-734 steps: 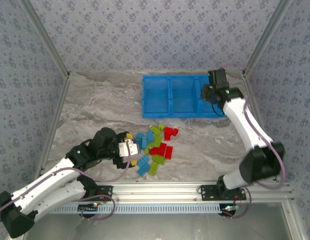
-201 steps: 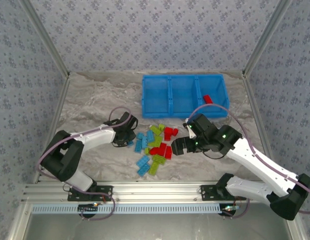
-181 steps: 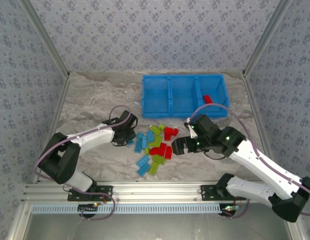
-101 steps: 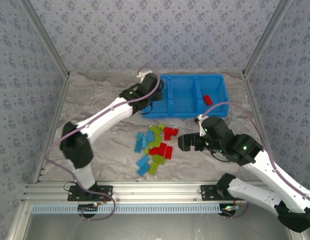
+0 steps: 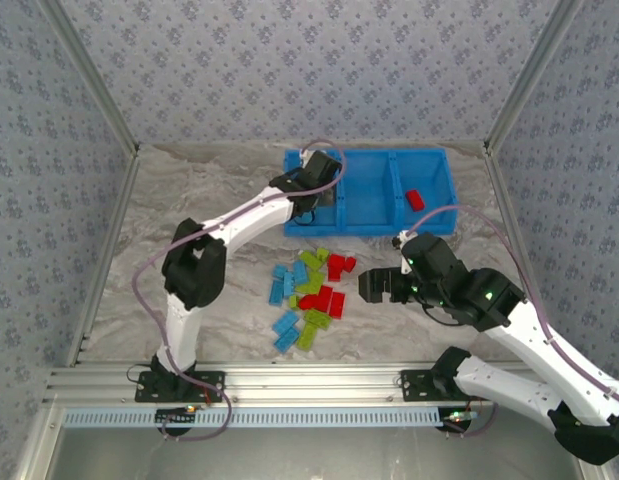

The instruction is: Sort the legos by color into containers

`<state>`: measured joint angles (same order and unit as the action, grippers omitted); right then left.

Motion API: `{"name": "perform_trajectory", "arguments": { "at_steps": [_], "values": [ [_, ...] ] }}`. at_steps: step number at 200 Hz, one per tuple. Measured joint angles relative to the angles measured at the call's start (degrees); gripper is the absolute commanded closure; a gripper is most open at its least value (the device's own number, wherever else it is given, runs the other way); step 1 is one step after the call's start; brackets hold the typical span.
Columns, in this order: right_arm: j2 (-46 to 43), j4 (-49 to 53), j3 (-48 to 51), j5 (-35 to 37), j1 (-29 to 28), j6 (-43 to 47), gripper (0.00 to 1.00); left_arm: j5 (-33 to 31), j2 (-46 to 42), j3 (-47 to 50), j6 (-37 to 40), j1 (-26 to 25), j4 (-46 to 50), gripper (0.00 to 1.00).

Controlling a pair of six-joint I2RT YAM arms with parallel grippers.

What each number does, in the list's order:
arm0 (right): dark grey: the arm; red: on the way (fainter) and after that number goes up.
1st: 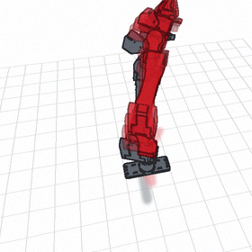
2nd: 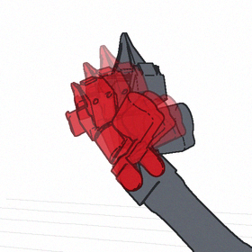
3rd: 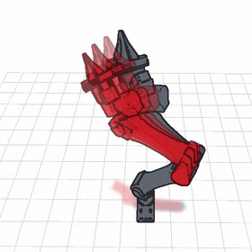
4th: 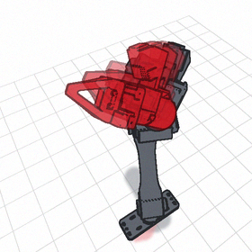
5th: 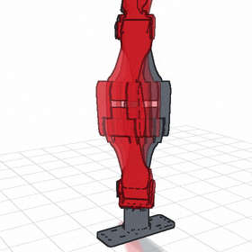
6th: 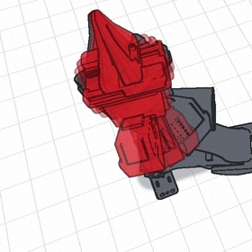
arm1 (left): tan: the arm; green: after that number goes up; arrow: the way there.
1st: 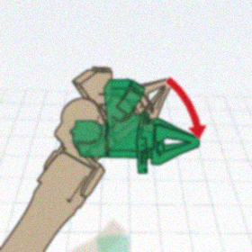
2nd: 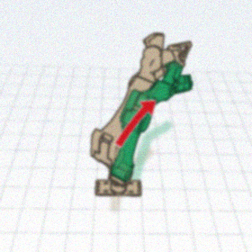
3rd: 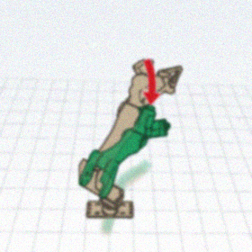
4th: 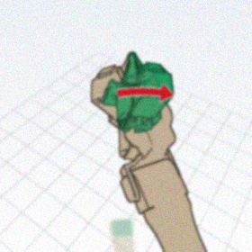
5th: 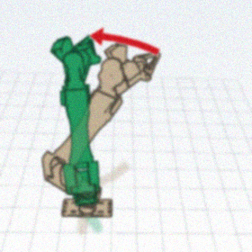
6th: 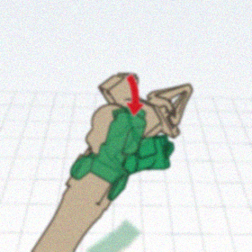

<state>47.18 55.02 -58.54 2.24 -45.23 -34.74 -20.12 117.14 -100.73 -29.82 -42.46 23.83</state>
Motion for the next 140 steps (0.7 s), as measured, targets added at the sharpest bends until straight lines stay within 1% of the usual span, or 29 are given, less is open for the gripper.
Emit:
{"name": "perform_trajectory", "arguments": {
  "at_steps": [26,55,68,78,94,103,125,140],
  "values": [
    [1.62,-1.4,0.2,0.61,0.26,-0.92,0.0,0.68,-9.94,7.67,0.79,-1.09,-1.95,0.4],
    [6.58,-5.22,0.87,0.74,0.24,-2.78,0.0,1.33,-27.63,20.59,4.85,-4.35,-4.83,0.36],
    [10.58,-7.96,0.98,0.37,0.02,-2.97,0.01,2.05,-37.0,26.49,7.93,-6.21,-5.46,0.33],
    [14.32,-10.27,0.98,-0.02,-0.22,-2.49,0.0,2.91,-43.87,30.73,10.56,-7.21,-5.73,0.33],
    [21.09,-13.11,0.31,-0.04,-0.35,-0.24,0.01,4.09,-54.01,37.38,14.01,-7.52,-5.6,0.33],
    [25.4,-14.58,-0.42,0.37,-0.46,1.66,0.02,5.05,-59.91,41.35,16.26,-7.5,-4.79,0.3],
    [33.94,-18.53,-2.14,2.16,-0.39,6.4,0.04,9.73,-71.52,50.49,22.01,-7.48,-1.88,0.27],
    [39.15,-20.9,-3.98,3.1,-0.09,9.64,0.06,12.79,-77.4,55.36,24.92,-7.5,1.29,0.24]
  ]
}}
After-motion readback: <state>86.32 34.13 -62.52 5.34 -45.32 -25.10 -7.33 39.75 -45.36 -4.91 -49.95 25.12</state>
